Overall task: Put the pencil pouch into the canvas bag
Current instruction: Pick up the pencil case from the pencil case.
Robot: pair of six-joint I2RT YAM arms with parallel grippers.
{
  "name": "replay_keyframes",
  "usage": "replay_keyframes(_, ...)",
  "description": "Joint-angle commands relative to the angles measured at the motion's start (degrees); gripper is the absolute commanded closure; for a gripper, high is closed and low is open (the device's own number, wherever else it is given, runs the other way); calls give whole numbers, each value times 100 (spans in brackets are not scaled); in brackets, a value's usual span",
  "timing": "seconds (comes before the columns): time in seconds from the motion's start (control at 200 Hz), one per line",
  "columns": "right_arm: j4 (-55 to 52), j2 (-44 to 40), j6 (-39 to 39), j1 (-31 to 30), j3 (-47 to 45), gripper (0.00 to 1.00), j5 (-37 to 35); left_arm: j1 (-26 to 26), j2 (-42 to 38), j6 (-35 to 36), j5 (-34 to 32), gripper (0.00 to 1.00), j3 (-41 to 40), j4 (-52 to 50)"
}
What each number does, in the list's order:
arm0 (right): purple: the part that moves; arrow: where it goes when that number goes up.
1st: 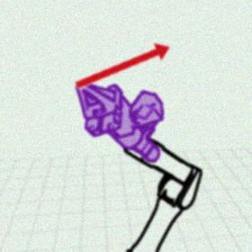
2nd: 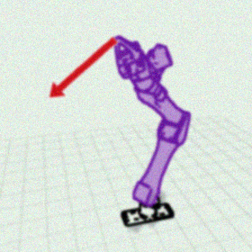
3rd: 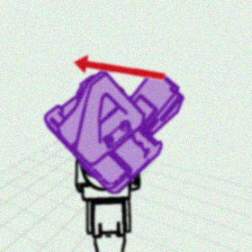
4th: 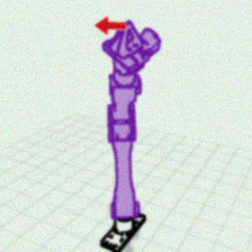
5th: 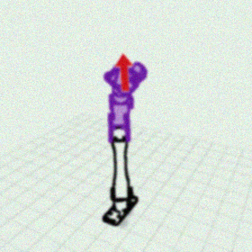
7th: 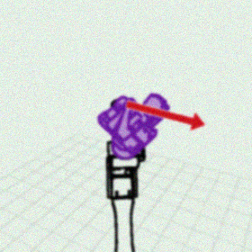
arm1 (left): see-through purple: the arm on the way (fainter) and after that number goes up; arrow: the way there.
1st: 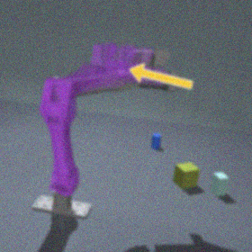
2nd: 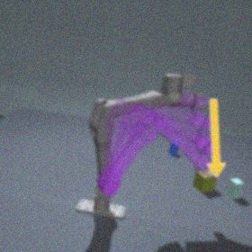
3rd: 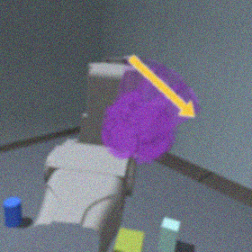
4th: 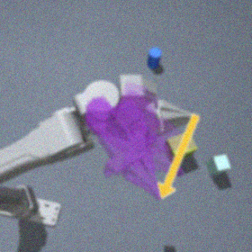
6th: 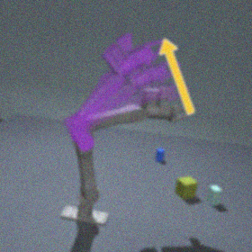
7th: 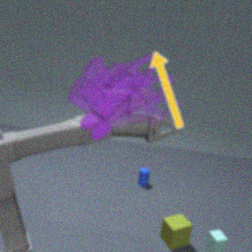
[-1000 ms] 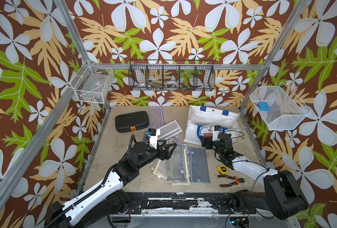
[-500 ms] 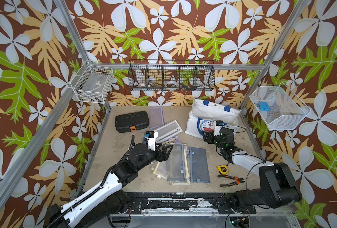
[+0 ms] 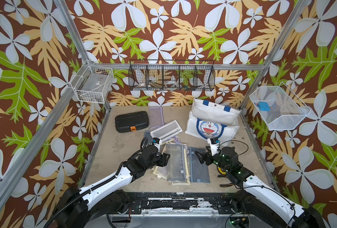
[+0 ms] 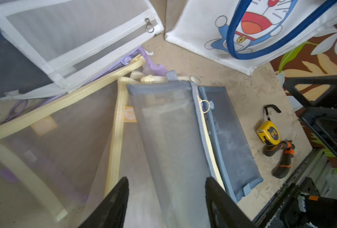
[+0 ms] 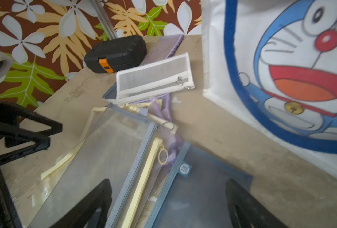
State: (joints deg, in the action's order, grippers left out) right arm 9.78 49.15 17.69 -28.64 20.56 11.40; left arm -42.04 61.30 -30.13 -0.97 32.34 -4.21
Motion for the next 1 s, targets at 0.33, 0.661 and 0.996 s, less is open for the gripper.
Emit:
replay_keyframes(0.33, 242, 398, -38, -1084, 126, 2, -54, 17, 1033, -260, 385, 58, 29, 1045)
replay_keyframes(0.661, 301, 326, 170, -1089, 129, 2, -81, 12, 1339, -625, 492, 56, -258, 1676)
replay_keyframes(0.996, 273, 473, 216, -1091, 153, 2, -13, 14, 1111, -628, 415, 100, -353, 1622)
